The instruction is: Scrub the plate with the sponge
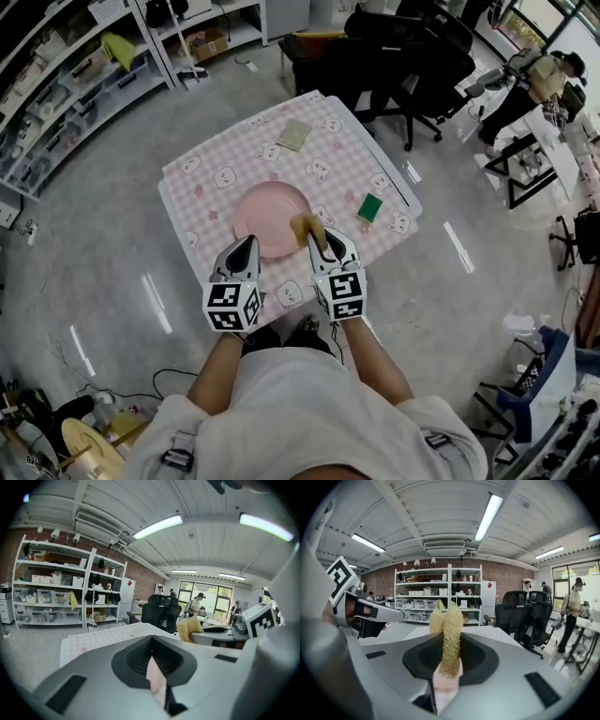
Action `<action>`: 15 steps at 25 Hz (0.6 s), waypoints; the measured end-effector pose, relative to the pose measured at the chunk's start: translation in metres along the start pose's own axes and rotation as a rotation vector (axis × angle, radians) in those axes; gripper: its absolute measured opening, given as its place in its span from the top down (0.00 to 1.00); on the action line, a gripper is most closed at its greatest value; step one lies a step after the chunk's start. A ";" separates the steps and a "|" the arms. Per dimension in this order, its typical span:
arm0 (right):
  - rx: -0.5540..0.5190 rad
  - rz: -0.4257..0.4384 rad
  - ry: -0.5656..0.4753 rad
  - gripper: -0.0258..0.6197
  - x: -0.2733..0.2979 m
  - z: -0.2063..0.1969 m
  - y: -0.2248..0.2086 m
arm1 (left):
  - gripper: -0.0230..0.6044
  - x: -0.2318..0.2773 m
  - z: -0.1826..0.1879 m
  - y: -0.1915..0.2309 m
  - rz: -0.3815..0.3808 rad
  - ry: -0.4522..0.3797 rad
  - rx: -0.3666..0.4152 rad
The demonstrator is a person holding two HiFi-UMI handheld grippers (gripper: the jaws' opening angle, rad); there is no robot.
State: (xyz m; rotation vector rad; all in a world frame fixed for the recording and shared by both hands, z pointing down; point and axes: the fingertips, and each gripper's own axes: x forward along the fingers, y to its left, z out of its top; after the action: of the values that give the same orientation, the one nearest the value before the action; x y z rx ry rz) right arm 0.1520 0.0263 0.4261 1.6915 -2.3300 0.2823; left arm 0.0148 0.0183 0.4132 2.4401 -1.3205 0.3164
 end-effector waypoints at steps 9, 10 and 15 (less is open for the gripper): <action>-0.050 -0.071 -0.145 0.83 -0.019 0.086 0.003 | 0.95 -0.031 0.082 0.005 -0.024 -0.159 0.072; -0.053 -0.077 -0.158 0.83 -0.023 0.094 0.005 | 0.95 -0.037 0.091 0.008 -0.017 -0.180 0.086; -0.055 -0.105 -0.248 0.83 -0.036 0.130 0.012 | 0.95 -0.055 0.124 0.013 -0.003 -0.271 0.149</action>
State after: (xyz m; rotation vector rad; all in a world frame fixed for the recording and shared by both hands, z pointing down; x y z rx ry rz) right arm 0.1403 0.0236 0.2915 1.9088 -2.3805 -0.0123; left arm -0.0225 0.0037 0.2830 2.6850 -1.4472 0.0875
